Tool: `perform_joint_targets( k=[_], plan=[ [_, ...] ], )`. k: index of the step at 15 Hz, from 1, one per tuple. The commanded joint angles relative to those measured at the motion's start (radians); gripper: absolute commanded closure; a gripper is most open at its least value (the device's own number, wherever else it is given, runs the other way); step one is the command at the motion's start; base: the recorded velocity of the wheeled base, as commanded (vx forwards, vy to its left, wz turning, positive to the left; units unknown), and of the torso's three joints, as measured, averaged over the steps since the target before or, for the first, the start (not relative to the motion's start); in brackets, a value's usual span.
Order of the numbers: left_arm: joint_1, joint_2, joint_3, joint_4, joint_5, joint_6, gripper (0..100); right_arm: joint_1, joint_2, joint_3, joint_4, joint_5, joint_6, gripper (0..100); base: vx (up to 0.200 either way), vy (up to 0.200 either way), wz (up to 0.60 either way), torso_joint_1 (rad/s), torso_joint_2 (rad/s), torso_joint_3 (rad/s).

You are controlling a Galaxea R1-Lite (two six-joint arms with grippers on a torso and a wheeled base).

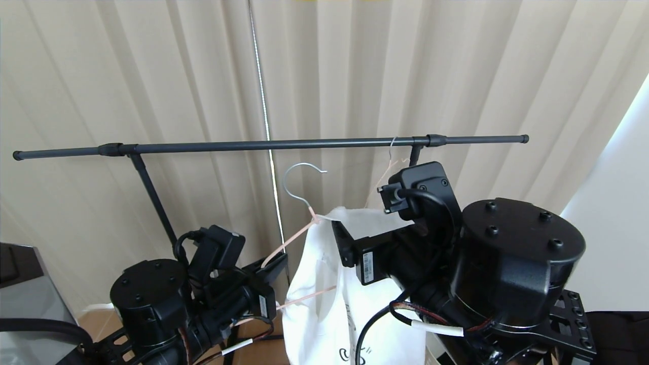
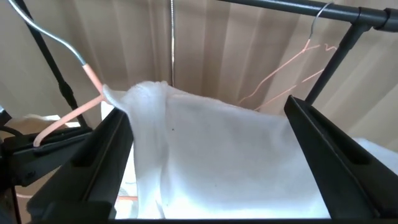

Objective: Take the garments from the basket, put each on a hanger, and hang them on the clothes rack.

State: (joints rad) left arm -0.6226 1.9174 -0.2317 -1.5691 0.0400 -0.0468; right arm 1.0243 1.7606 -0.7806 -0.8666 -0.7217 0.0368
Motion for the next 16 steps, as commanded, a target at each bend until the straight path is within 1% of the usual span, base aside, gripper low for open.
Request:
perform_joint_targets(
  k=[1, 3, 5, 6, 8, 10, 11, 12, 13, 14, 15, 16],
  plan=[
    [0.001, -0.002, 0.000, -0.002, 0.000, -0.001, 100, 0.000, -0.043, 0.020, 0.000, 0.041, -0.006, 0, 0.000, 0.000, 0.00, 0.000, 0.00, 0.000],
    [0.004, -0.003, -0.001, -0.002, -0.002, 0.001, 100, -0.006, -0.119, 0.044, 0.014, 0.137, -0.015, 0, 0.000, 0.000, 0.00, 0.000, 0.00, 0.000],
    [0.010, -0.015, -0.001, -0.002, -0.002, 0.002, 100, -0.018, -0.173, 0.060, 0.018, 0.189, -0.034, 0, 0.000, 0.000, 0.00, 0.000, 0.00, 0.000],
    [0.017, -0.035, 0.000, -0.002, -0.006, 0.002, 100, -0.049, -0.202, 0.081, 0.031, 0.242, -0.035, 0, 0.000, 0.000, 0.00, 0.000, 0.00, 0.000],
    [0.024, -0.052, 0.005, -0.002, -0.009, 0.002, 100, -0.079, -0.231, 0.090, 0.063, 0.294, -0.035, 0, 0.000, 0.000, 0.00, 0.000, 0.00, 0.000],
    [0.032, -0.052, 0.017, -0.002, -0.009, 0.007, 100, -0.144, -0.273, 0.132, 0.109, 0.406, -0.035, 0, 0.000, 0.000, 0.00, 0.000, 0.00, 0.000],
    [0.038, -0.052, 0.022, -0.002, -0.009, 0.008, 100, -0.156, -0.286, 0.147, 0.120, 0.432, -0.035, 0, 0.000, 0.000, 0.00, 0.000, 0.00, 0.000],
    [0.046, -0.052, 0.034, -0.002, -0.015, 0.019, 100, -0.181, -0.314, 0.173, 0.147, 0.493, -0.043, 0, 0.000, 0.000, 0.00, 0.000, 0.00, 0.000],
    [0.058, -0.052, 0.055, -0.002, -0.049, 0.054, 100, -0.237, -0.343, 0.201, 0.190, 0.617, -0.071, 0, 0.000, 0.000, 0.00, 0.000, 0.00, 0.000],
    [0.072, -0.054, 0.075, -0.002, -0.077, 0.077, 100, -0.268, -0.356, 0.215, 0.230, 0.676, -0.078, 0, 0.000, 0.000, 0.00, 0.000, 0.00, 0.000],
    [0.083, -0.069, 0.094, -0.002, -0.100, 0.096, 100, -0.302, -0.377, 0.218, 0.270, 0.716, -0.106, 0, 0.000, 0.000, 0.00, 0.000, 0.00, 0.000],
    [0.093, -0.078, 0.111, -0.002, -0.121, 0.110, 100, -0.339, -0.394, 0.215, 0.317, 0.777, -0.137, 0, 0.000, 0.000, 0.00, 0.000, 0.00, 0.000]
  ],
)
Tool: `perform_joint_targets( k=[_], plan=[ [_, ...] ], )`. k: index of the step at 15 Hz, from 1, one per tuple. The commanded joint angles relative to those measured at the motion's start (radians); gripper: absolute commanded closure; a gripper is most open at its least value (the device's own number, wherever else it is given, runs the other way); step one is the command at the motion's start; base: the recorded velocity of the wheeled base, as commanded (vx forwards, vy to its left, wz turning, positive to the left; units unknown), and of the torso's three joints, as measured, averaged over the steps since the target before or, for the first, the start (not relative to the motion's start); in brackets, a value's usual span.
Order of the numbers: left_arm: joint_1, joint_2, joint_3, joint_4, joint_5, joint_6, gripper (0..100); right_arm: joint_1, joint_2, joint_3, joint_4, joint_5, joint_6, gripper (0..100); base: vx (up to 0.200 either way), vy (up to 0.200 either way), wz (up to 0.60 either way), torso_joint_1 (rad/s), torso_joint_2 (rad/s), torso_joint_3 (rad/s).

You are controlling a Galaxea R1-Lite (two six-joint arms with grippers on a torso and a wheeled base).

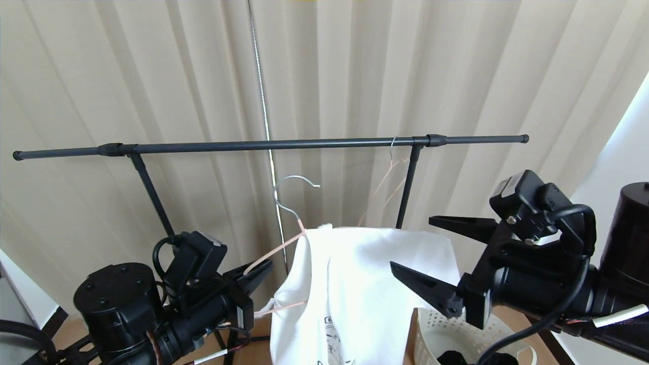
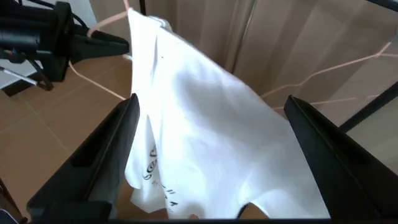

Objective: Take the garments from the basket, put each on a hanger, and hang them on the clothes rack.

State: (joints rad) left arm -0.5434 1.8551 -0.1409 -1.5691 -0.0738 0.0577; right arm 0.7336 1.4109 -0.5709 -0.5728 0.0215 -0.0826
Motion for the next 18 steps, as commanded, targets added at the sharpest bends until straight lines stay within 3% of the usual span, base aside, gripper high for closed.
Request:
perform_joint_targets(
  k=[1, 2, 3, 5, 6, 9, 10, 11, 12, 18],
  plan=[
    [0.023, -0.022, 0.029, -0.002, -0.024, 0.008, 100, -0.085, -0.047, -0.017, 0.082, 0.120, -0.042, 0, 0.000, 0.000, 0.00, 0.000, 0.00, 0.000],
    [0.028, -0.031, 0.032, -0.002, -0.038, 0.007, 100, -0.134, -0.044, -0.084, 0.165, 0.199, -0.092, 0, 0.000, 0.000, 0.00, 0.000, 0.00, 0.000],
    [0.028, -0.031, 0.032, -0.002, -0.040, 0.007, 100, -0.137, -0.044, -0.090, 0.172, 0.206, -0.098, 0, 0.000, 0.000, 0.00, 0.000, 0.00, 0.000],
    [0.028, -0.031, 0.038, -0.002, -0.057, 0.008, 100, -0.223, -0.029, -0.369, 0.602, 0.348, -0.244, 0, 0.000, 0.000, 0.00, 0.000, 0.00, 0.000],
    [0.023, -0.031, 0.056, -0.002, -0.066, 0.014, 100, -0.255, 0.037, -0.580, 0.912, 0.394, -0.370, 0, 0.000, 0.000, 0.00, 0.000, 0.00, 0.000],
    [0.017, -0.031, 0.093, -0.002, -0.103, 0.062, 100, -0.307, 0.235, -0.877, 1.335, 0.408, -0.700, 0, 0.000, 0.000, 0.00, 0.000, 0.00, 0.000],
    [0.016, -0.033, 0.096, -0.002, -0.103, 0.079, 100, -0.309, 0.261, -0.905, 1.375, 0.414, -0.740, 0, 0.000, 0.000, 0.00, 0.000, 0.00, 0.000],
    [0.014, -0.033, 0.098, -0.002, -0.103, 0.083, 100, -0.309, 0.324, -0.952, 1.461, 0.457, -0.839, 0, 0.000, 0.000, 0.00, 0.000, 0.00, 0.000],
    [0.008, -0.033, 0.098, -0.002, -0.103, 0.085, 100, -0.309, 0.338, -0.952, 1.473, 0.494, -0.872, 0, 0.000, 0.000, 0.00, 0.000, 0.00, 0.000],
    [-0.003, -0.033, 0.098, -0.002, -0.103, 0.083, 100, -0.289, 0.413, -0.937, 1.449, 0.557, -0.875, 0, 0.000, 0.000, 0.00, 0.000, 0.00, 0.000]
  ],
)
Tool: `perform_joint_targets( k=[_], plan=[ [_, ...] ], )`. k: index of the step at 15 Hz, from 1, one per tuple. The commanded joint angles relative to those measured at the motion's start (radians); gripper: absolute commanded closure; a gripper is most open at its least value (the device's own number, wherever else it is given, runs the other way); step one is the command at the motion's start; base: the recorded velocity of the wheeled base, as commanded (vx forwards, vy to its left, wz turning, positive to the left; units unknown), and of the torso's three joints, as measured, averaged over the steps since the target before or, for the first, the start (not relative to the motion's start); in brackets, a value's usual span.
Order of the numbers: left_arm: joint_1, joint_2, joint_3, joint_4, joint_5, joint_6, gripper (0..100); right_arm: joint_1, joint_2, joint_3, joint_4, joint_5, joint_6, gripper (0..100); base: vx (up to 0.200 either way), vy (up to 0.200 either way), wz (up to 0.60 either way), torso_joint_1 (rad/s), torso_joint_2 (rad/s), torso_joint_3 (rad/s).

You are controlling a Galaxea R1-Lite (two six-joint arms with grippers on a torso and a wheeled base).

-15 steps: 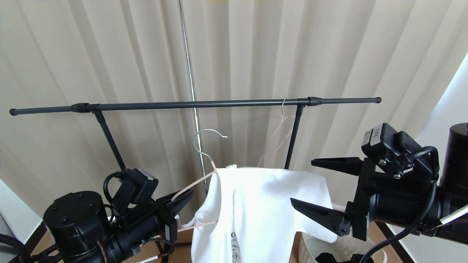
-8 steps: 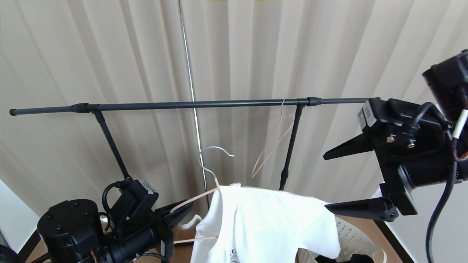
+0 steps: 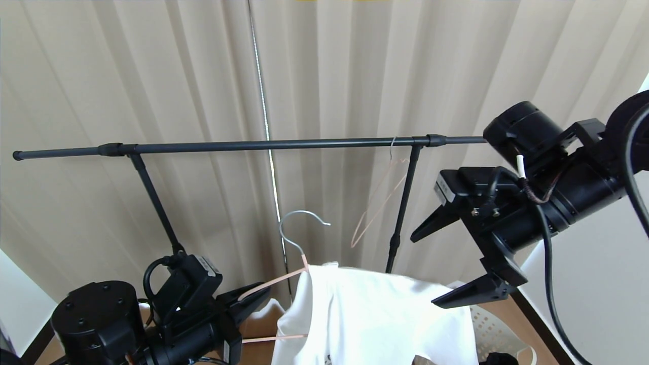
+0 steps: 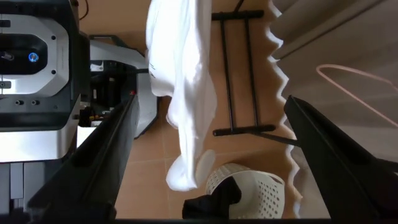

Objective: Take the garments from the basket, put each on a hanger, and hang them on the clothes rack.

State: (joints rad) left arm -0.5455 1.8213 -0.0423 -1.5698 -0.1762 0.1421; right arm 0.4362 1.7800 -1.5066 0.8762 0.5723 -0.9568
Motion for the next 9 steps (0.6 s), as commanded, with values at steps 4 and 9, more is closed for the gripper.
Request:
perform_joint_targets(
  k=[4, 9],
  plan=[
    [-0.004, -0.002, -0.001, -0.001, 0.001, 0.001, 100, 0.038, 0.090, 0.003, -0.055, 0.037, 0.004, 0, 0.000, 0.000, 0.00, 0.000, 0.00, 0.000],
    [-0.004, 0.000, -0.001, -0.001, 0.001, -0.003, 100, 0.081, 0.124, 0.003, -0.103, 0.035, 0.024, 0, 0.000, 0.000, 0.00, 0.000, 0.00, 0.000]
  ],
)
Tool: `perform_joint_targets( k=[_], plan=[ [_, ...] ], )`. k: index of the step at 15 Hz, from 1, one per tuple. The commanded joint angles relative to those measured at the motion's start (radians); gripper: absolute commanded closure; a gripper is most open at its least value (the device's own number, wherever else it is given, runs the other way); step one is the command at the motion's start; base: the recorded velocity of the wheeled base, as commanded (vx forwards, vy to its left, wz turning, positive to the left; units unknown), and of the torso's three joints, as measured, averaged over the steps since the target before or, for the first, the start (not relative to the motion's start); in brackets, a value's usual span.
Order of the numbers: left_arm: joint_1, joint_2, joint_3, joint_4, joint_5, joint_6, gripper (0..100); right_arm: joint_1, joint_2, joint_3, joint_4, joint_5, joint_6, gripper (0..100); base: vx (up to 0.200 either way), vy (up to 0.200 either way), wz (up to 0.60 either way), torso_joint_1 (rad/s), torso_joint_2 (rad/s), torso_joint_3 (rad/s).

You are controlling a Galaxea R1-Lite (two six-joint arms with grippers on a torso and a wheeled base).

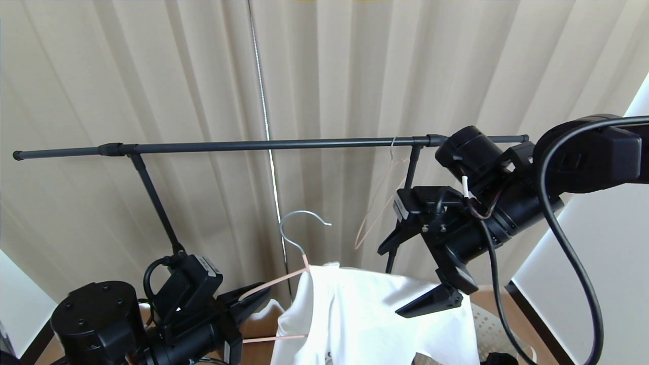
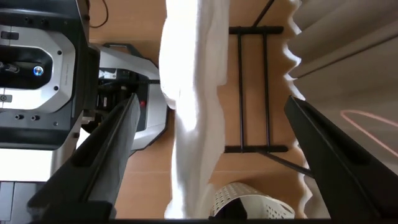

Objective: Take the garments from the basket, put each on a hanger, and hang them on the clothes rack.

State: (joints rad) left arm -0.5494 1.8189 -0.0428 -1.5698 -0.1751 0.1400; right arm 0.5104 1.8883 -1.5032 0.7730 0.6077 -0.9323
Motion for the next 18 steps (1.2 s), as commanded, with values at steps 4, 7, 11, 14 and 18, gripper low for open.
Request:
perform_joint_targets(
  k=[4, 7, 11, 14, 18],
  plan=[
    [-0.007, -0.001, -0.005, -0.001, 0.003, 0.000, 100, 0.016, 0.037, -0.002, -0.041, -0.003, 0.012, 0, 0.000, 0.000, 0.00, 0.000, 0.00, 0.000],
    [-0.014, -0.003, -0.005, -0.001, 0.003, 0.000, 100, 0.017, 0.049, -0.002, -0.069, -0.003, 0.013, 0, 0.000, 0.000, 0.00, 0.000, 0.00, 0.000],
    [-0.021, 0.000, 0.000, -0.001, 0.005, 0.000, 100, 0.016, 0.061, -0.003, -0.096, -0.003, 0.013, 0, 0.000, 0.000, 0.00, 0.000, 0.00, 0.000],
    [-0.023, -0.001, 0.000, -0.001, 0.003, 0.000, 100, 0.016, 0.055, -0.003, -0.096, -0.003, 0.015, 0, 0.000, 0.000, 0.00, 0.000, 0.00, 0.000],
    [-0.027, -0.007, 0.000, -0.001, 0.005, -0.002, 100, 0.016, 0.054, -0.002, -0.096, -0.003, 0.023, 0, 0.000, 0.000, 0.00, 0.000, 0.00, 0.000]
  ],
)
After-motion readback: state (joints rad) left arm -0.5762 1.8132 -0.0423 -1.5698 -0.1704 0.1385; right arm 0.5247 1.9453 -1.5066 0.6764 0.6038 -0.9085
